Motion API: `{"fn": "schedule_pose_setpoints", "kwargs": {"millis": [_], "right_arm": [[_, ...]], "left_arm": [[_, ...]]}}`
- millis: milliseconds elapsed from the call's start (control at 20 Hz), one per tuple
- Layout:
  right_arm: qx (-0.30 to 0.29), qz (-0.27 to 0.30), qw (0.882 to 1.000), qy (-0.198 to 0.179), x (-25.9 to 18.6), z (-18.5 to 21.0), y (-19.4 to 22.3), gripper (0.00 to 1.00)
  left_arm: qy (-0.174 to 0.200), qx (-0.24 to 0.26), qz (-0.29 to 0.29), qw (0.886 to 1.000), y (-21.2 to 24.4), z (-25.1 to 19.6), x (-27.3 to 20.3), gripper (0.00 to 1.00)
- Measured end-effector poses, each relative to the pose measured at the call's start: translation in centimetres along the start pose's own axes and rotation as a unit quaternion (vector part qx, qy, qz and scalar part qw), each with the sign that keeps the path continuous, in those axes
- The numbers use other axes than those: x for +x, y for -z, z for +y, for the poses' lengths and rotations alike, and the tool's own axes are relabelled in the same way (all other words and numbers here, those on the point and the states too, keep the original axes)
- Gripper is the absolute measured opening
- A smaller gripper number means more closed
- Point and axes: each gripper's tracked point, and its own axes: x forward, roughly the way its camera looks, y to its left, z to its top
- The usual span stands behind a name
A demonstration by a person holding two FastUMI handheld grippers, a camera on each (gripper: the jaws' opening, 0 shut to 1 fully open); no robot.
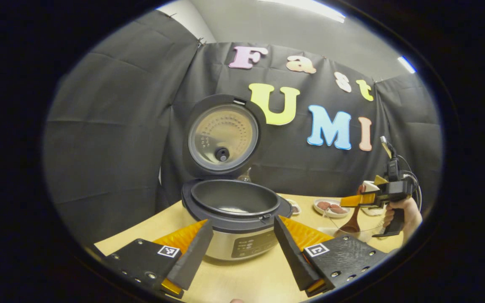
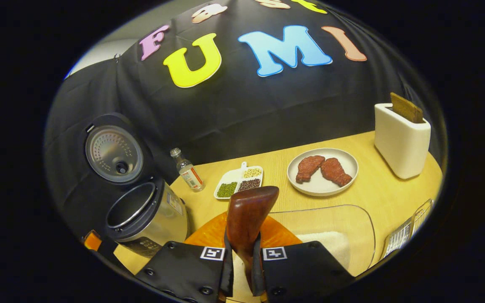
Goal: Close the left gripper, press the button to open the rice cooker; take a wooden spoon from the chopstick holder with the right hand, scoop a spoonful of rice and pour it into the rice cooker, then put the wooden spoon back into the chopstick holder.
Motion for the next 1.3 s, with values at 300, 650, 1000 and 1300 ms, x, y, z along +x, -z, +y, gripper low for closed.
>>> {"fn": "schedule_pose_setpoints", "kwargs": {"millis": [300,650,1000,1300], "right_arm": [[0.077,0.009,0.997,-0.025,1.0,1.2,-0.2,0.19],[0.155,0.025,0.987,-0.026,0.8,-0.7,-0.1,0.19],[0.243,-0.008,0.97,-0.018,-1.2,-4.7,-1.6,0.18],[0.344,-0.063,0.937,-0.008,-3.3,-7.8,-4.9,0.18]], "left_arm": [[-0.005,0.001,-0.001,1.0,-0.1,0.5,0.0,0.91],[-0.008,0.001,0.001,1.0,-0.2,0.6,-0.2,0.91],[-0.015,0.007,0.0,1.0,-0.2,0.7,-0.8,0.91],[-0.011,0.009,-0.002,1.0,-0.5,0.2,-0.6,0.91]]}}
